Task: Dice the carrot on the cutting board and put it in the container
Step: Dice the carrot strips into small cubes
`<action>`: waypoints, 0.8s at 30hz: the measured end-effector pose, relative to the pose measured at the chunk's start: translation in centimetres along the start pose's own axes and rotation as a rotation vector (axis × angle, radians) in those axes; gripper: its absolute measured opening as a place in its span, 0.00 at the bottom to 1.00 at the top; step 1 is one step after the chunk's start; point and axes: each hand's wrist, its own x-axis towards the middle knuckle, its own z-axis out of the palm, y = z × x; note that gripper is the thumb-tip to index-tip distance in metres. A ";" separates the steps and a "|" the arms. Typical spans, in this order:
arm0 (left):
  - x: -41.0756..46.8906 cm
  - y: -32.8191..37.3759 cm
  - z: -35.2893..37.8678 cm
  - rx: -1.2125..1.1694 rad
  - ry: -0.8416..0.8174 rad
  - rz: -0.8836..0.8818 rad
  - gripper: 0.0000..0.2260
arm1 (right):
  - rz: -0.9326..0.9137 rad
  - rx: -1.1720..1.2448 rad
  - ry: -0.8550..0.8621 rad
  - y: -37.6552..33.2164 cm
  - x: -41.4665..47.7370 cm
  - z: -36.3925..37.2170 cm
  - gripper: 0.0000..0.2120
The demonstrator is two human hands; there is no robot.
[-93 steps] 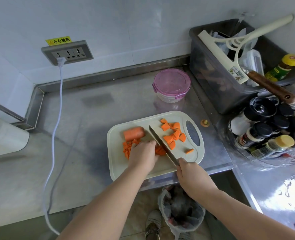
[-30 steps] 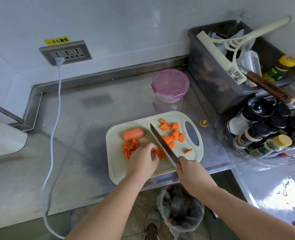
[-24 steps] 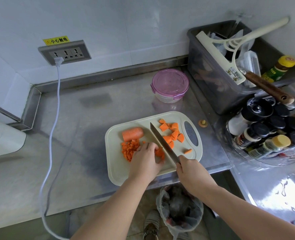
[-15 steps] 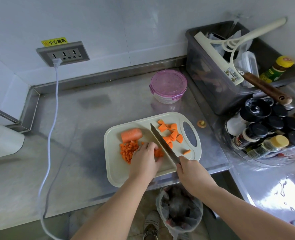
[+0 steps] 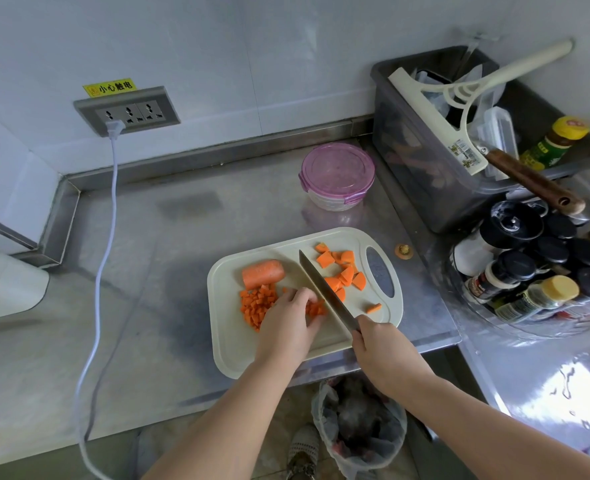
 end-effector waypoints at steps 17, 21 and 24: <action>-0.1 0.0 0.5 0.096 0.056 0.067 0.10 | -0.023 -0.012 -0.034 -0.2 -0.2 -0.1 0.09; 0.1 0.2 0.6 0.115 0.045 0.070 0.08 | -0.022 -0.014 -0.032 -0.1 -0.1 -0.1 0.09; 0.0 0.2 0.7 0.126 0.041 0.062 0.08 | -0.025 -0.025 -0.024 -0.1 -0.2 -0.1 0.08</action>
